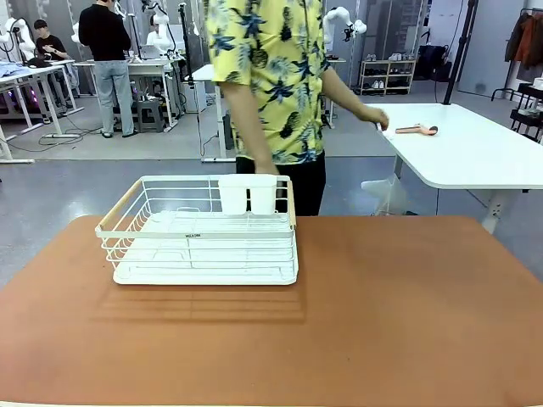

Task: Clean the table.
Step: Pick up the Lint Roller when the human hands it over.

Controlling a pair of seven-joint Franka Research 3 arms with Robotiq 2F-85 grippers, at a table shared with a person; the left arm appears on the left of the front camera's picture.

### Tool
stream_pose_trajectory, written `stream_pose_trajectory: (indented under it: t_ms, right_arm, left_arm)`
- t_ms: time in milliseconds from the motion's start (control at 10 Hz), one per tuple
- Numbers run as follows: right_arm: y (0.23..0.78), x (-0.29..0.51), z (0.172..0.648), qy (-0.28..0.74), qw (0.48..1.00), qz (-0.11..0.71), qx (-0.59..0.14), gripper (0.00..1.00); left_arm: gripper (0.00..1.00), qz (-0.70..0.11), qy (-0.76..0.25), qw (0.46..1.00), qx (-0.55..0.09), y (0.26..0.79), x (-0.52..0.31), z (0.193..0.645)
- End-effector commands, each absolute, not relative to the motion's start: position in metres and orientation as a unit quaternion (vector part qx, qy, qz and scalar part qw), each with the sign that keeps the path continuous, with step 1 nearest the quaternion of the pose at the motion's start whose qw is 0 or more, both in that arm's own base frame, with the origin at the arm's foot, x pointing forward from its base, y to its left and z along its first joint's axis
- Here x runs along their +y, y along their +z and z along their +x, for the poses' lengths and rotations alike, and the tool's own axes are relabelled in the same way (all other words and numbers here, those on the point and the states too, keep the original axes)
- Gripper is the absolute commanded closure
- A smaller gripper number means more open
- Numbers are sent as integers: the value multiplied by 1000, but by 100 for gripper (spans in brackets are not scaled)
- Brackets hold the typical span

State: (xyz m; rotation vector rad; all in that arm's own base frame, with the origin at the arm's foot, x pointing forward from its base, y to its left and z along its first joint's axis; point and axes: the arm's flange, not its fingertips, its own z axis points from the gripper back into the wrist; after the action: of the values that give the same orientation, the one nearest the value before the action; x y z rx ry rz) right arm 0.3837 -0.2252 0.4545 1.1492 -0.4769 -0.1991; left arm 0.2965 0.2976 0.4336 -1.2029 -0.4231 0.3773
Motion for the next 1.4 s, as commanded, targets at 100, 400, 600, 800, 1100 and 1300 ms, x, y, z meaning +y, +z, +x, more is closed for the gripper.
stream_pose_trajectory:
  t_ms: [100, 400, 600, 800, 1100, 1300]
  right_arm:
    - [456, -225, 383, -92, 807, 538, -225, 0]
    - [456, -225, 383, -92, 807, 538, -225, 0]
    - [456, -225, 383, -92, 807, 538, -225, 0]
    - [456, -225, 383, -92, 807, 538, -225, 0]
    - [456, -225, 383, -92, 807, 538, -225, 0]
    - [456, -225, 383, -92, 807, 538, -225, 0]
  left_arm:
    - [0, -561, 176, 783, -201, 433, 298, 293]
    - [0, -561, 176, 783, -201, 433, 298, 293]
    - [0, -561, 176, 783, -201, 433, 298, 293]
    - [0, -561, 176, 783, -201, 433, 298, 293]
    - [0, -561, 176, 783, -201, 433, 298, 293]
    - [0, -561, 176, 783, -201, 433, 298, 293]
